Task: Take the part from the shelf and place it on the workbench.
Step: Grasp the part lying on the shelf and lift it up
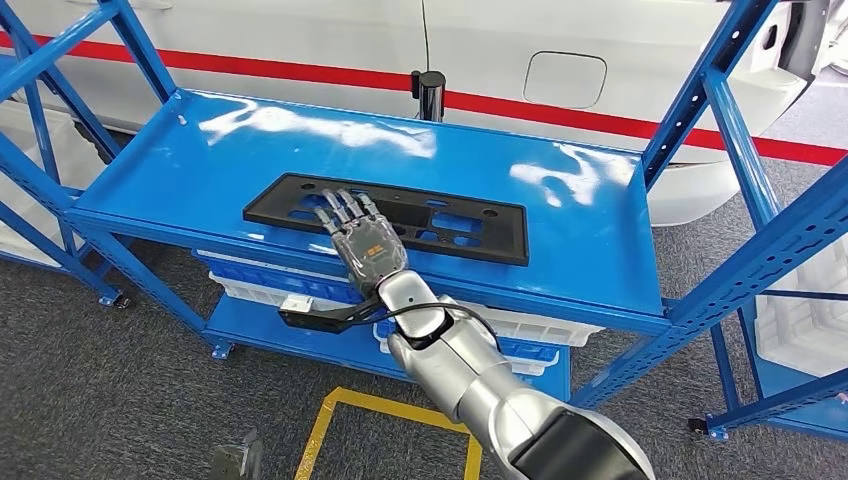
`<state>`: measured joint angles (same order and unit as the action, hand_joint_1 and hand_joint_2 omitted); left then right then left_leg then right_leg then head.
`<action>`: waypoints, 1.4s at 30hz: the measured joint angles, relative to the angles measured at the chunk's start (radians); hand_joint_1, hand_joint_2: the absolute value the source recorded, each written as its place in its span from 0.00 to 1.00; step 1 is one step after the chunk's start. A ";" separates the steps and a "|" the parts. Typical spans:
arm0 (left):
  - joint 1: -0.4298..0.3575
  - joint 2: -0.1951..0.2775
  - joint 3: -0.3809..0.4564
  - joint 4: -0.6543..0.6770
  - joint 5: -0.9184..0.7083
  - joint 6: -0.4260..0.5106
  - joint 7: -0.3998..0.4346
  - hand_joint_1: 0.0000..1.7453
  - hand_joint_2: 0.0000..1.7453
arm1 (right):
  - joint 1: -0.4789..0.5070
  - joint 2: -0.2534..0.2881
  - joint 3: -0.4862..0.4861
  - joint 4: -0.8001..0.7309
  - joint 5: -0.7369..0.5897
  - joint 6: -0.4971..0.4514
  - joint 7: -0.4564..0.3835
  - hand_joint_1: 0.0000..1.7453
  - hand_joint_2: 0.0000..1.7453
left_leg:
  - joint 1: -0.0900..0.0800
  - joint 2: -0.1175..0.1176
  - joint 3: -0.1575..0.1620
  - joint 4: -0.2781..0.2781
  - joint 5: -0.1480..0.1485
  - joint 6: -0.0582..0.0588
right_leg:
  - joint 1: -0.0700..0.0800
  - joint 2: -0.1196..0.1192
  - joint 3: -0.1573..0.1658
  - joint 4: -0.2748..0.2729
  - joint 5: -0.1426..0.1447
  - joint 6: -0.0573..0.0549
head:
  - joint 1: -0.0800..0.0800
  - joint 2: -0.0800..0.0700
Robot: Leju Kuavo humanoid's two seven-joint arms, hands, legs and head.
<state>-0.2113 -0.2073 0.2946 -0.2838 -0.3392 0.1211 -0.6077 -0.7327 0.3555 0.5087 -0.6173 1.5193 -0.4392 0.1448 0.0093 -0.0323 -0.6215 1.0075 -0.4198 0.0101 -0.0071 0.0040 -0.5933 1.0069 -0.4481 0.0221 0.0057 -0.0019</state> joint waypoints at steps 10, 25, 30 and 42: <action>0.004 0.001 0.001 0.000 -0.004 -0.001 -0.001 0.00 0.00 | -0.036 0.000 -0.043 0.022 0.002 0.000 0.033 0.00 1.00 | 0.000 0.000 0.000 0.000 0.000 0.000 | 0.000 0.000 0.000 0.000 0.000 0.000 | 0.000 0.000; 0.003 0.000 0.001 0.000 -0.019 -0.010 0.000 0.00 0.00 | -0.070 -0.012 -0.043 0.115 0.002 0.097 0.098 0.95 1.00 | 0.000 0.000 0.000 0.000 0.000 0.000 | 0.000 0.000 0.000 0.000 0.000 0.000 | 0.000 0.000; 0.002 0.000 0.001 0.000 -0.020 -0.011 0.000 0.00 0.00 | -0.077 -0.012 -0.039 0.129 0.002 0.096 0.101 1.00 1.00 | 0.000 0.000 0.000 0.000 0.000 0.000 | 0.000 0.000 0.000 0.000 0.000 0.000 | 0.000 0.000; 0.002 -0.003 0.001 0.000 -0.022 -0.013 0.001 0.00 0.00 | -0.079 -0.013 -0.017 0.132 0.003 0.072 0.103 1.00 1.00 | 0.000 0.000 0.000 0.000 0.000 0.000 | 0.000 0.000 0.000 0.000 0.000 0.000 | 0.000 0.000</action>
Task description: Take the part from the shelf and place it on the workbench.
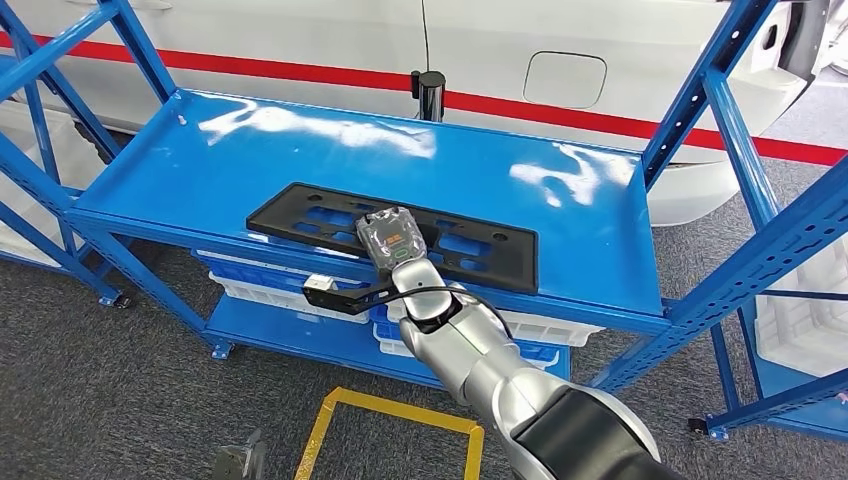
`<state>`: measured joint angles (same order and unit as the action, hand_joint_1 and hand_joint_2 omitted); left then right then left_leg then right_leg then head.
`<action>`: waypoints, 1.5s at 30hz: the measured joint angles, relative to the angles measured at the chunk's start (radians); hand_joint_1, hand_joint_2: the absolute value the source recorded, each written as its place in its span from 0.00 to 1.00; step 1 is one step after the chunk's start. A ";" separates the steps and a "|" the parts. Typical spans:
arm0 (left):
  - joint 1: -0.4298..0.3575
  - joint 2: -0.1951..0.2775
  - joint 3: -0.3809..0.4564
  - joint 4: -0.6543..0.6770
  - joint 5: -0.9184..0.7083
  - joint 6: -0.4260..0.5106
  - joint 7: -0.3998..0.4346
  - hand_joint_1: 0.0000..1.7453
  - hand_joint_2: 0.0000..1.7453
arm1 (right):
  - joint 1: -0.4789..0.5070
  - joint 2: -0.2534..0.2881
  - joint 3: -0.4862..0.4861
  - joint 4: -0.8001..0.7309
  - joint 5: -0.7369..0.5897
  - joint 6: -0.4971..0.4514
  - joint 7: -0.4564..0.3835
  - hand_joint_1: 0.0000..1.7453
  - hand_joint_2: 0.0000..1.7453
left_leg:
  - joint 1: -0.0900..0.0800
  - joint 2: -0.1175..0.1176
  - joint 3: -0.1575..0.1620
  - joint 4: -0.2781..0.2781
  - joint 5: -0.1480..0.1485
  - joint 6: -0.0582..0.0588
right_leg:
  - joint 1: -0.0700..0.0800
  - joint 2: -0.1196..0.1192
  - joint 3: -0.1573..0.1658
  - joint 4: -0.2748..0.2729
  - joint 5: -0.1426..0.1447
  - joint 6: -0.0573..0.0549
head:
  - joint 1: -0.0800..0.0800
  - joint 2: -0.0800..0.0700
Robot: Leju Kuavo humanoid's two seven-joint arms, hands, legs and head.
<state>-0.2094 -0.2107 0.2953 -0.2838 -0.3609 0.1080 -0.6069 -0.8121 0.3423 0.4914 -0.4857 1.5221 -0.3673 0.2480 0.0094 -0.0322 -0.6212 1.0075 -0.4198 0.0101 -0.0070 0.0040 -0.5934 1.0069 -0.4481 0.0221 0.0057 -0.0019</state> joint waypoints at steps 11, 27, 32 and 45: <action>-0.002 -0.008 0.001 -0.003 -0.023 0.039 -0.006 0.00 0.00 | 0.025 -0.013 0.070 -0.095 0.000 -0.111 -0.010 1.00 1.00 | 0.000 0.000 0.000 0.000 0.000 0.000 | 0.000 0.000 -0.001 0.000 0.000 0.000 | 0.000 0.000; -0.007 -0.031 -0.003 -0.006 -0.063 0.064 -0.006 0.00 1.00 | 0.036 -0.088 0.236 -0.451 0.000 -0.066 0.036 1.00 1.00 | 0.000 0.000 -0.001 0.000 0.000 0.000 | 0.000 0.000 -0.001 0.000 0.000 0.000 | 0.000 0.000; -0.008 -0.031 -0.005 -0.006 -0.063 0.010 -0.008 0.00 0.00 | 0.028 -0.110 0.276 -0.509 0.000 -0.069 0.076 1.00 1.00 | 0.000 0.000 -0.001 0.000 0.000 0.000 | 0.000 0.000 -0.001 0.000 0.000 0.000 | 0.000 0.000; -0.008 -0.030 -0.002 -0.006 0.014 -0.134 -0.010 0.00 0.00 | -0.010 -0.138 0.323 -0.790 -0.005 -0.106 -0.047 1.00 1.00 | 0.000 0.000 -0.002 0.000 0.000 0.000 | 0.000 0.000 -0.001 0.000 0.000 0.000 | 0.000 0.000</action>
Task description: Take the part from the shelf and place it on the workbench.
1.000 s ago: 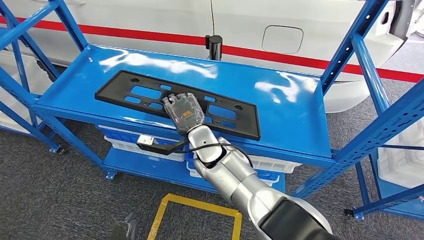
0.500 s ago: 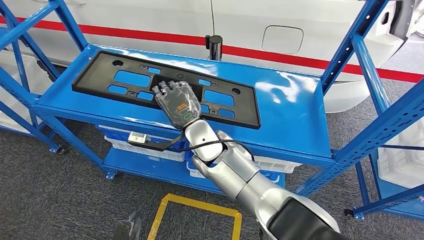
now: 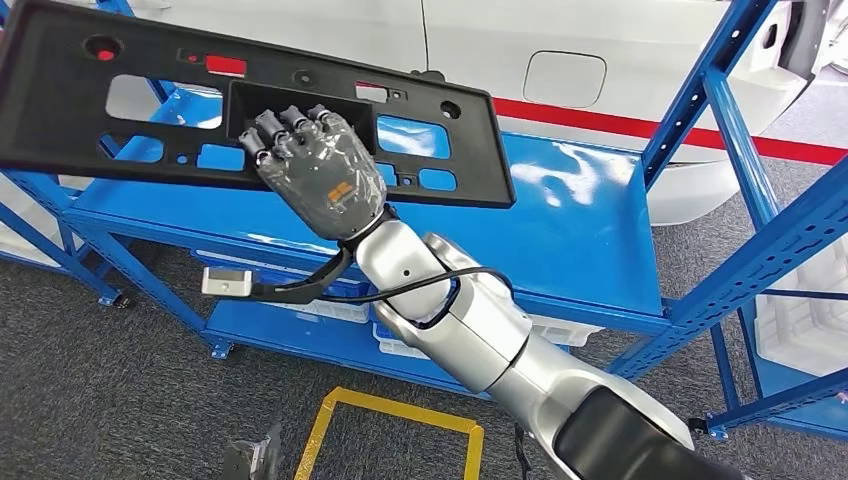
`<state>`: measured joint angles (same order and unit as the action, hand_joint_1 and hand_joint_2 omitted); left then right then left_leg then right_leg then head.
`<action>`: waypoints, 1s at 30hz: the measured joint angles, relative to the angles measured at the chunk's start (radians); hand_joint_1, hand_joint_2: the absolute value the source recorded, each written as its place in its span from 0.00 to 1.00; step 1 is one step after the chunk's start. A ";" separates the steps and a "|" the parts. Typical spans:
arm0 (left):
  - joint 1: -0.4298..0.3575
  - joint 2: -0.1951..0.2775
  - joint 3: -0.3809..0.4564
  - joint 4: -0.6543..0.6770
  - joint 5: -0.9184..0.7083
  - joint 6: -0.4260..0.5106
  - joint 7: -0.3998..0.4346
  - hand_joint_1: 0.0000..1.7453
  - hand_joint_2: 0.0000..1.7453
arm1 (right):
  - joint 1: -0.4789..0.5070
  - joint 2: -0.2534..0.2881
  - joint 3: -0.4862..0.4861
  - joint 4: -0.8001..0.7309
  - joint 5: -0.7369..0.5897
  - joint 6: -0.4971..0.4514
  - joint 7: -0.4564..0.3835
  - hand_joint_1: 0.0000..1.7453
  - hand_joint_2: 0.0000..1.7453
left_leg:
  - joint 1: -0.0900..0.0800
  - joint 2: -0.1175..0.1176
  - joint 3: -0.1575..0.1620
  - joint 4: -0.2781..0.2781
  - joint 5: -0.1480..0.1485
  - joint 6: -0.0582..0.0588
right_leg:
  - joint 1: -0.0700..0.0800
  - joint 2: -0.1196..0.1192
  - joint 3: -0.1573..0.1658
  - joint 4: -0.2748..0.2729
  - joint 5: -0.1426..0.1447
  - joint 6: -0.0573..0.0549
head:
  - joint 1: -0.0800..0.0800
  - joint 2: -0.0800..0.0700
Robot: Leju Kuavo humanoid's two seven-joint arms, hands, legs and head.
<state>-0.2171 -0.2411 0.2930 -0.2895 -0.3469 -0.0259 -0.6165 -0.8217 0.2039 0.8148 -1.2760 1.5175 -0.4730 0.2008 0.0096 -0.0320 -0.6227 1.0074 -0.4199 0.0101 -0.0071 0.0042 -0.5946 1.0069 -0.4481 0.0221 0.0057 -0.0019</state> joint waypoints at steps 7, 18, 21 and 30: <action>0.004 0.010 0.027 0.000 0.070 -0.066 0.000 0.00 0.00 | 0.091 0.064 -0.124 -0.005 -0.204 0.013 -0.225 1.00 1.00 | 0.000 -0.001 0.000 0.000 0.000 0.000 | 0.000 -0.001 0.000 0.000 0.000 0.000 | 0.000 0.000; 0.004 0.021 0.047 0.000 0.084 -0.149 0.014 0.00 0.00 | 0.111 0.106 -0.211 -0.019 -0.610 0.238 -0.313 1.00 1.00 | 0.000 -0.001 -0.001 0.001 0.000 0.000 | -0.003 -0.001 0.000 0.000 0.000 0.000 | 0.000 0.000; -0.002 0.021 0.051 0.000 0.094 -0.169 0.031 0.00 0.00 | 0.108 0.110 -0.233 -0.032 -0.750 0.305 -0.312 1.00 1.00 | -0.001 -0.001 -0.001 0.002 -0.001 0.001 | -0.005 -0.001 0.001 -0.001 0.000 0.000 | 0.000 0.000; -0.024 0.021 0.052 0.000 0.120 -0.211 0.083 0.00 0.00 | 0.077 0.088 -0.330 -0.047 -0.943 0.339 -0.302 1.00 1.00 | -0.003 -0.001 -0.004 0.006 0.000 0.017 | -0.007 -0.001 0.001 -0.004 0.003 0.008 | 0.000 0.000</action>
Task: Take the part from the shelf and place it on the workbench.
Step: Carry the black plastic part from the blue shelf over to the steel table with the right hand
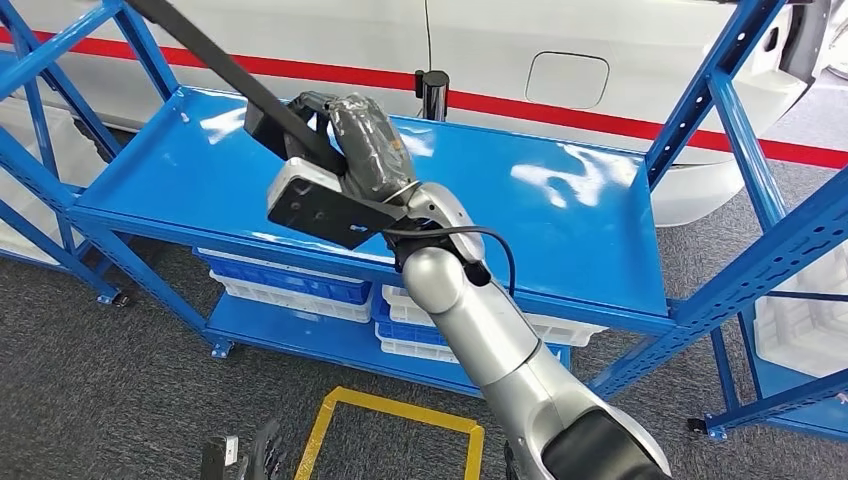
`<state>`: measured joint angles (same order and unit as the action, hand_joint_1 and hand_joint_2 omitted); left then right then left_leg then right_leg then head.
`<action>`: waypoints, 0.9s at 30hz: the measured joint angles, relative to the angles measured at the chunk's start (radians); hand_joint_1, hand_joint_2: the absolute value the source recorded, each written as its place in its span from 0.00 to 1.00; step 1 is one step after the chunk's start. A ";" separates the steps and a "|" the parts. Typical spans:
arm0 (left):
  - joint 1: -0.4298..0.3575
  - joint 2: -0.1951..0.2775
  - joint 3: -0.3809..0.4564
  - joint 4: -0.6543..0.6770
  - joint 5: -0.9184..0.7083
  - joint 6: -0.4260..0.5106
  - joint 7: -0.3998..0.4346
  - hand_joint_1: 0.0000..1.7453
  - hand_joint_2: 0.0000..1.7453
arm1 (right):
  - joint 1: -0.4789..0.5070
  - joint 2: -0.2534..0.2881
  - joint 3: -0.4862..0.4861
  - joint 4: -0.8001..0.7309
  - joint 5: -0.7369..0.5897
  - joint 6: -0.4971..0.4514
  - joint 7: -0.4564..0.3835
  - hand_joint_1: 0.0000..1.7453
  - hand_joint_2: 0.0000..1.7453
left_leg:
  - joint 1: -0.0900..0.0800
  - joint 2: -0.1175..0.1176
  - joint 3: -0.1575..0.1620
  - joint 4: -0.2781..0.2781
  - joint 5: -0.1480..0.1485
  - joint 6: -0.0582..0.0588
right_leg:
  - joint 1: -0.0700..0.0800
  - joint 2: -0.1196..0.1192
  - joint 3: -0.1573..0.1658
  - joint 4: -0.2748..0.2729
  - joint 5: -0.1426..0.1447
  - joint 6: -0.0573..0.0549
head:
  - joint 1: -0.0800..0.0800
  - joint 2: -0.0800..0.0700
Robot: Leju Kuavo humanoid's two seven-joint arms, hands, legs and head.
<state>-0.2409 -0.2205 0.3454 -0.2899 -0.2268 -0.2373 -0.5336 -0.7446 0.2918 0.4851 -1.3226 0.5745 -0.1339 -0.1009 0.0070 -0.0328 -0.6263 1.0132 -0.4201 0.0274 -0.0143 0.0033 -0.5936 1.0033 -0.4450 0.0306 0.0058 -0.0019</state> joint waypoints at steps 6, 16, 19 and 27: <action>-0.021 -0.003 0.001 0.000 0.007 -0.005 0.013 0.00 0.00 | -0.016 -0.040 -0.071 0.002 -0.079 -0.015 -0.045 1.00 1.00 | 0.008 0.007 0.005 -0.018 0.015 0.016 | -0.003 -0.001 -0.129 0.266 -0.112 -0.002 | 0.004 0.000; -0.052 0.006 0.003 0.001 0.034 0.012 0.006 0.00 0.00 | -0.033 -0.071 -0.081 0.014 -0.095 -0.048 -0.093 1.00 1.00 | 0.020 0.003 -0.013 -0.001 0.016 -0.039 | -0.013 0.005 -0.006 0.022 -0.003 0.006 | 0.001 0.000; -0.057 0.013 0.003 0.001 0.047 0.015 -0.002 0.00 0.00 | -0.055 -0.070 -0.078 0.038 -0.103 -0.056 -0.119 1.00 1.00 | 0.023 0.021 -0.059 0.100 -0.054 -0.047 | -0.014 0.003 -0.013 0.020 0.007 -0.016 | -0.001 0.000; -0.068 0.036 0.003 0.004 0.078 0.017 -0.029 0.00 0.00 | -0.098 -0.058 -0.064 0.135 -0.150 -0.080 -0.182 1.00 1.00 | 0.009 0.034 0.005 0.059 -0.043 -0.016 | 0.012 -0.003 -0.032 0.021 0.023 -0.032 | -0.002 0.000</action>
<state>-0.3087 -0.1846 0.3487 -0.2861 -0.1484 -0.2200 -0.5621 -0.8426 0.2339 0.4215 -1.1871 0.4245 -0.2136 -0.2831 0.0162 0.0010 -0.6212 1.0719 -0.4633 0.0115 -0.0024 0.0000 -0.6254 1.0242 -0.4223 -0.0016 0.0043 -0.0019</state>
